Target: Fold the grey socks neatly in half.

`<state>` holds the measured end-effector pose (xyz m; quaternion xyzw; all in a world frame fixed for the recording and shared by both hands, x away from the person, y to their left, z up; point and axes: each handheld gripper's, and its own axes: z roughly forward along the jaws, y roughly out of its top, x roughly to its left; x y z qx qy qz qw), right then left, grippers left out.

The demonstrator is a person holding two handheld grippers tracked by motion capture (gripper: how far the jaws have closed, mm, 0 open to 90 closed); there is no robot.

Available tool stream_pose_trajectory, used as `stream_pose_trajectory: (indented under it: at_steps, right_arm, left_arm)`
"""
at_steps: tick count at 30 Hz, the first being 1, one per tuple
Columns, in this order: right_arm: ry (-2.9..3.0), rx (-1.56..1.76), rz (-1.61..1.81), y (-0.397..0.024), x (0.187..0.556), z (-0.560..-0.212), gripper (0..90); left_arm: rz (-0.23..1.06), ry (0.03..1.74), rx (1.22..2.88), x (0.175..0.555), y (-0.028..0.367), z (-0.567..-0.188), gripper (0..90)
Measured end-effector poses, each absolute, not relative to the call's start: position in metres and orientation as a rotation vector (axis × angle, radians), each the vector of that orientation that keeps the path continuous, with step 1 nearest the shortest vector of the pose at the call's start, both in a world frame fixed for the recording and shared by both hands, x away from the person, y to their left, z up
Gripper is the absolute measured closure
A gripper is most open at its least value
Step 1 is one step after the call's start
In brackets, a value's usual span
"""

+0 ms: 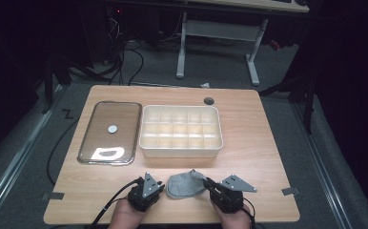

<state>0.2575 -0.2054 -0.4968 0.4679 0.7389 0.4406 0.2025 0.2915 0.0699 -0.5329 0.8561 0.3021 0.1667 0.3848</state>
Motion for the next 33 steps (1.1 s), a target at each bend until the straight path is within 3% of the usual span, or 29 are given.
stream_pose_trajectory:
  at_steps: [12,21,26,28,33]
  right_arm:
    - [2.177,1.208,1.127,-0.155,0.264,-0.49,83.8]
    - [2.337,1.113,1.019,-0.116,0.269,-0.513,83.5]
    - [2.367,1.101,1.017,-0.114,0.27,-0.518,82.2]
    - [2.392,1.1,1.05,-0.116,0.268,-0.512,71.1]
    - [2.282,1.121,1.168,-0.131,0.262,-0.497,70.8]
  left_arm:
    - [0.351,0.725,2.174,0.294,0.072,-0.534,80.2]
    - [0.345,0.724,2.173,0.294,0.073,-0.534,79.7]
    - [0.345,0.724,2.174,0.294,0.073,-0.534,79.2]
    - [0.343,0.725,2.174,0.295,0.073,-0.534,79.1]
    - [0.344,0.725,2.173,0.294,0.073,-0.534,79.0]
